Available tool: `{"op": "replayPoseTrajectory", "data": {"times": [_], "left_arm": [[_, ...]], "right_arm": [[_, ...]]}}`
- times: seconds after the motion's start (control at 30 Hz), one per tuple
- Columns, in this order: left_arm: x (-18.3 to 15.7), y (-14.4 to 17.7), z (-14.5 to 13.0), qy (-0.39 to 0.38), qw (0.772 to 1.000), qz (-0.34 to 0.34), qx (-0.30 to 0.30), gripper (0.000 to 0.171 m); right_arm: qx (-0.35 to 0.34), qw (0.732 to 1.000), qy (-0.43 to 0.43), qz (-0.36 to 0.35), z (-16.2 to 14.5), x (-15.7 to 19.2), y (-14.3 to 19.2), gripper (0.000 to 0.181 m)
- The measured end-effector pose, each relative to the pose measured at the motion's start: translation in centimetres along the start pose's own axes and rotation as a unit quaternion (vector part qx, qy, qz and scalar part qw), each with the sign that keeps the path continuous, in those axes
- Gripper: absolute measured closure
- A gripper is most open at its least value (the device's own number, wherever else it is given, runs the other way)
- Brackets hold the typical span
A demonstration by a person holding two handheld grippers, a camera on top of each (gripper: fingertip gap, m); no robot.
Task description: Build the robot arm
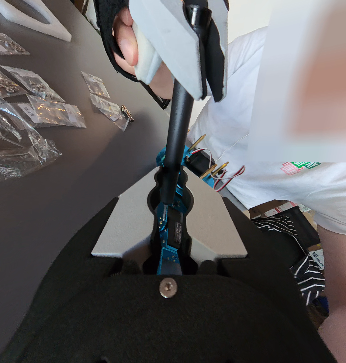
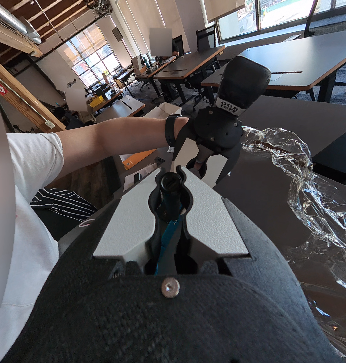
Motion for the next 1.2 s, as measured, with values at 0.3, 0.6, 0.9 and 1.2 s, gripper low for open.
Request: {"op": "replayPoseTrajectory", "data": {"times": [0.3, 0.6, 0.9, 1.2], "left_arm": [[0.0, 0.3, 1.0, 0.000, 1.000, 0.003, -0.019, 0.156], [0.3, 2.3, 1.9, 0.028, 0.991, 0.116, -0.057, 0.144], [-6.9, 3.3, -2.0, 0.056, 0.908, 0.399, -0.115, 0.150], [-6.2, 2.3, -7.1, 0.120, 0.815, 0.563, -0.071, 0.143]], "right_arm": [[-0.022, 1.000, 0.001, 0.009, 0.8, -0.2, 1.0, 0.168], [-0.053, 0.998, 0.020, -0.034, 0.4, -1.6, 4.5, 0.168], [0.043, 0.984, -0.170, -0.039, -3.4, -5.5, 6.0, 0.169], [0.256, 0.927, -0.272, -0.011, -11.4, -6.7, 0.3, 0.170]]}}
Point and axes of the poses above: each gripper's, where its closed fingertips meet, y back along the fingers, z out of its top, x = y × z across the jaws, the point moved 1 cm from there along y, back along the fingers, and after that the axes turned 4 degrees about -y, right-handed, at the moved point
